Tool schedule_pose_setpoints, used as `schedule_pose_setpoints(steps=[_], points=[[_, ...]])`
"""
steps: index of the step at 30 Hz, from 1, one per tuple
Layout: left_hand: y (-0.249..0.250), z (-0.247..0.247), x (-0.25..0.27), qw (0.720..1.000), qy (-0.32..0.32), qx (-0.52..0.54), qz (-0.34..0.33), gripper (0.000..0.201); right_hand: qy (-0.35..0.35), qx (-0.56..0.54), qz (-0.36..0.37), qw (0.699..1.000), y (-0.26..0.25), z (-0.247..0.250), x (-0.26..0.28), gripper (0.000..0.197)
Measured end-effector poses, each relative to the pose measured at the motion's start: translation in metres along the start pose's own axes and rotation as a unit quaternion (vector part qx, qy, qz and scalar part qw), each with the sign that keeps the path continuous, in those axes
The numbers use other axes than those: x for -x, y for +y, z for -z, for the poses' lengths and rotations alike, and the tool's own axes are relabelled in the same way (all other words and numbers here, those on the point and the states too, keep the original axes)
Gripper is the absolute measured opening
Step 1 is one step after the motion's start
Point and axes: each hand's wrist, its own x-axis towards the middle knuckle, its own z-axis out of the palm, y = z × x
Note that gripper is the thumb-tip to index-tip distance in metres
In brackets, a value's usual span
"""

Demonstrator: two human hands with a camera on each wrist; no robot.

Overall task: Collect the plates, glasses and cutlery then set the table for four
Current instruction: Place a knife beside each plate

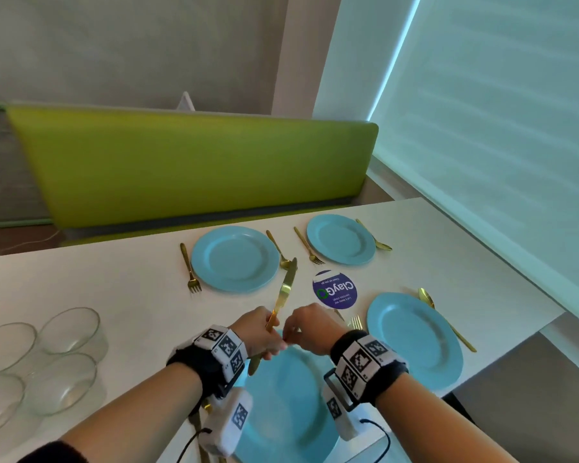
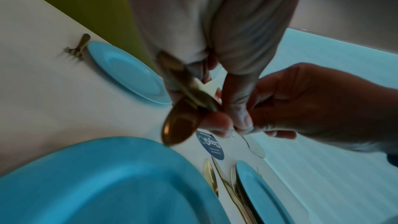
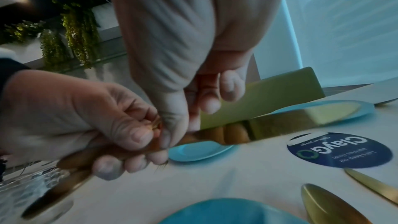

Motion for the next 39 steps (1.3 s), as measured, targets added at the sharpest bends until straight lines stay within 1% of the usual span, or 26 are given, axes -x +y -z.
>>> schedule_pose_setpoints(steps=[2,4,6,8,10,11,13,15,16,19,21,24,25,27,29,31,33,37,39], points=[[-0.001,0.007,-0.011,1.000,0.023,0.021,-0.006,0.029,-0.005,-0.005,0.012,1.000,0.006,0.004,-0.017,0.021],[0.000,0.019,-0.023,0.996,0.074,0.045,-0.006,0.025,-0.011,-0.010,0.013,1.000,0.018,0.011,-0.037,0.018],[0.005,0.034,-0.035,0.990,0.126,0.060,0.000,0.023,-0.013,-0.044,-0.005,0.999,0.035,0.021,-0.058,0.017],[0.009,0.051,-0.044,0.983,0.170,0.064,0.008,0.025,-0.004,-0.092,-0.030,0.995,0.053,0.033,-0.079,0.015],[0.013,0.068,-0.053,0.972,0.222,0.071,0.019,0.028,0.036,-0.117,-0.065,0.990,0.073,0.046,-0.105,0.016],[0.013,0.076,-0.057,0.966,0.246,0.080,0.028,0.026,0.060,-0.123,-0.092,0.986,0.083,0.051,-0.119,0.018],[0.012,0.089,-0.067,0.955,0.276,0.097,0.044,0.021,0.079,-0.103,-0.158,0.979,0.102,0.055,-0.151,0.023],[0.007,0.097,-0.076,0.949,0.289,0.109,0.064,0.016,0.069,-0.072,-0.217,0.971,0.117,0.051,-0.179,0.023],[0.005,0.101,-0.079,0.946,0.296,0.111,0.072,0.015,0.063,-0.079,-0.238,0.966,0.123,0.048,-0.191,0.021],[-0.003,0.109,-0.088,0.938,0.312,0.119,0.089,0.013,0.059,-0.128,-0.277,0.950,0.135,0.036,-0.222,0.024],[-0.007,0.111,-0.092,0.936,0.313,0.127,0.098,0.010,0.067,-0.167,-0.295,0.939,0.138,0.030,-0.238,0.023],[-0.011,0.113,-0.097,0.932,0.321,0.131,0.109,0.014,0.066,-0.189,-0.305,0.931,0.140,0.025,-0.256,0.013],[-0.012,0.114,-0.099,0.930,0.324,0.132,0.110,0.017,0.069,-0.195,-0.306,0.929,0.142,0.023,-0.261,0.013],[-0.013,0.115,-0.102,0.928,0.329,0.137,0.112,0.018,0.070,-0.207,-0.311,0.925,0.143,0.020,-0.269,0.019],[-0.013,0.117,-0.105,0.924,0.334,0.146,0.115,0.015,0.065,-0.211,-0.313,0.924,0.143,0.020,-0.274,0.013],[-0.014,0.118,-0.107,0.921,0.336,0.155,0.118,0.009,0.064,-0.204,-0.311,0.926,0.143,0.019,-0.279,0.017],[-0.014,0.119,-0.108,0.920,0.337,0.158,0.120,0.007,0.066,-0.194,-0.305,0.930,0.143,0.022,-0.282,0.015],[-0.013,0.120,-0.110,0.921,0.339,0.146,0.122,0.016,0.079,-0.183,-0.307,0.931,0.142,0.024,-0.288,0.018],[-0.012,0.120,-0.111,0.923,0.335,0.142,0.123,0.016,0.085,-0.189,-0.310,0.928,0.142,0.024,-0.290,0.015]])
